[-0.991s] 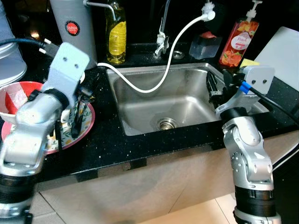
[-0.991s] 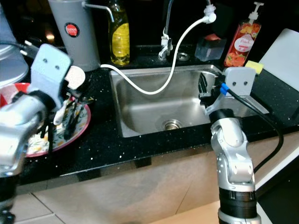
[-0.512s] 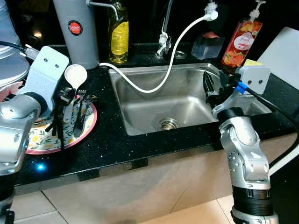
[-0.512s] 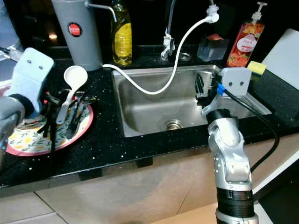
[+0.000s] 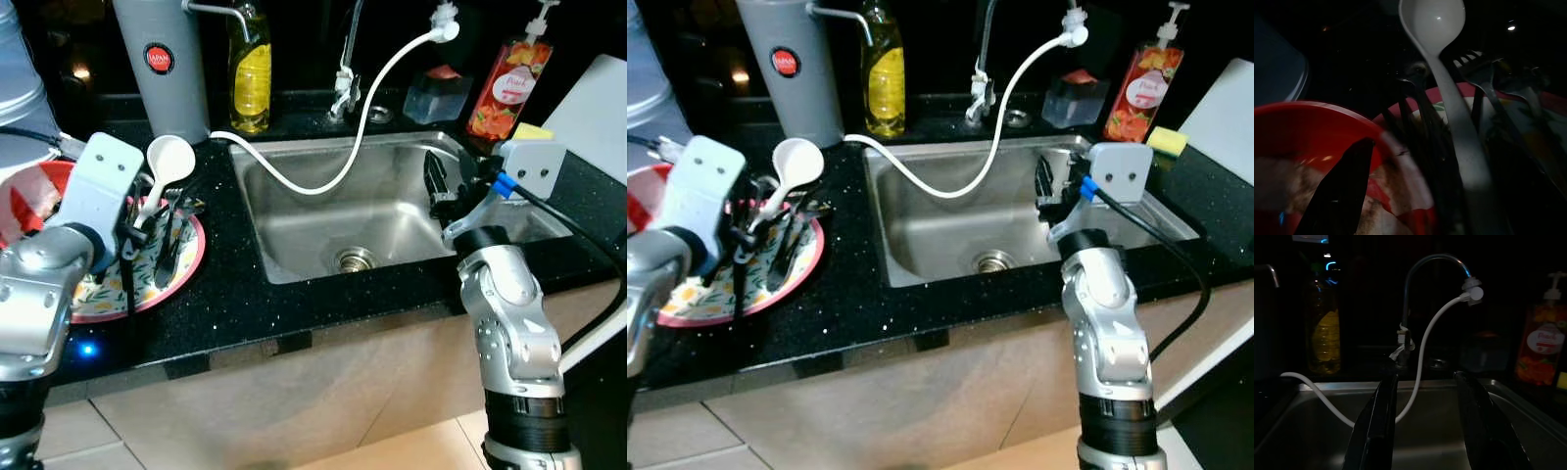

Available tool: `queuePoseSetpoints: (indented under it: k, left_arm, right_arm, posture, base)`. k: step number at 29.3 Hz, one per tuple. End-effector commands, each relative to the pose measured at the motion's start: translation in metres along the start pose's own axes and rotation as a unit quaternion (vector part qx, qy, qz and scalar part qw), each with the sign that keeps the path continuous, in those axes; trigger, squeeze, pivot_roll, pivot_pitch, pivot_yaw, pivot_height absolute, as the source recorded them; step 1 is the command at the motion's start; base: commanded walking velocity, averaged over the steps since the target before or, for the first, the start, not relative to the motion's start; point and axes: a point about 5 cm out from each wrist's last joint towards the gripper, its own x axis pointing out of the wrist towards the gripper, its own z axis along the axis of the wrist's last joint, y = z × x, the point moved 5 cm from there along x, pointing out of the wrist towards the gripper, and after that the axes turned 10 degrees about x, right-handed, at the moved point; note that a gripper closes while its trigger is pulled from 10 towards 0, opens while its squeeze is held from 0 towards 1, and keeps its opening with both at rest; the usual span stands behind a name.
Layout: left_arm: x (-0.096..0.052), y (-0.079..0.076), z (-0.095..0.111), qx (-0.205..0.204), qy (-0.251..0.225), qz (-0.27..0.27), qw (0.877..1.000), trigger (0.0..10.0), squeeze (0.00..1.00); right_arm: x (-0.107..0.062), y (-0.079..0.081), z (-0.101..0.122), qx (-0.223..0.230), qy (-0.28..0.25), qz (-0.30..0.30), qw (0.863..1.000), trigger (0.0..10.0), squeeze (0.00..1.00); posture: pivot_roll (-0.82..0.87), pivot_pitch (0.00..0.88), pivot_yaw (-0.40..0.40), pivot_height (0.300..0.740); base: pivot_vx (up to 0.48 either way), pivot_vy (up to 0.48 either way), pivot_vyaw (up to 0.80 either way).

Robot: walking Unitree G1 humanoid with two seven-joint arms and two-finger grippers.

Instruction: Kitchen organization

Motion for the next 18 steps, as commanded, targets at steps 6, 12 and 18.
queuePoseSetpoints:
  k: [6, 12, 18]
  left_arm:
    - [0.0044, 0.0042, -0.0159, 0.000, 0.030, 0.024, 0.999, 0.1, 0.00]
    - [0.0055, 0.0076, -0.0175, -0.009, 0.034, 0.038, 0.999, 0.0, 0.00]
    - [0.0057, 0.0078, -0.0154, -0.010, 0.030, 0.041, 0.999, 0.0, 0.00]
  right_arm:
    - [0.0003, 0.0002, -0.0025, 0.001, 0.000, 0.002, 1.000, 10.0, 0.00]
    - [0.0001, 0.0000, -0.0022, 0.000, 0.000, 0.002, 1.000, 10.0, 0.00]
    - [0.0002, -0.0005, -0.0019, -0.001, 0.000, 0.002, 1.000, 10.0, 0.00]
  posture:
    - [-0.07, 0.090, -0.044, 0.740]
    - [-0.07, 0.091, -0.045, 0.740]
    - [-0.08, 0.093, -0.047, 0.740]
  base:
    - [0.000, 0.000, 0.00]
    - [0.000, 0.000, 0.00]
    - [0.000, 0.000, 0.00]
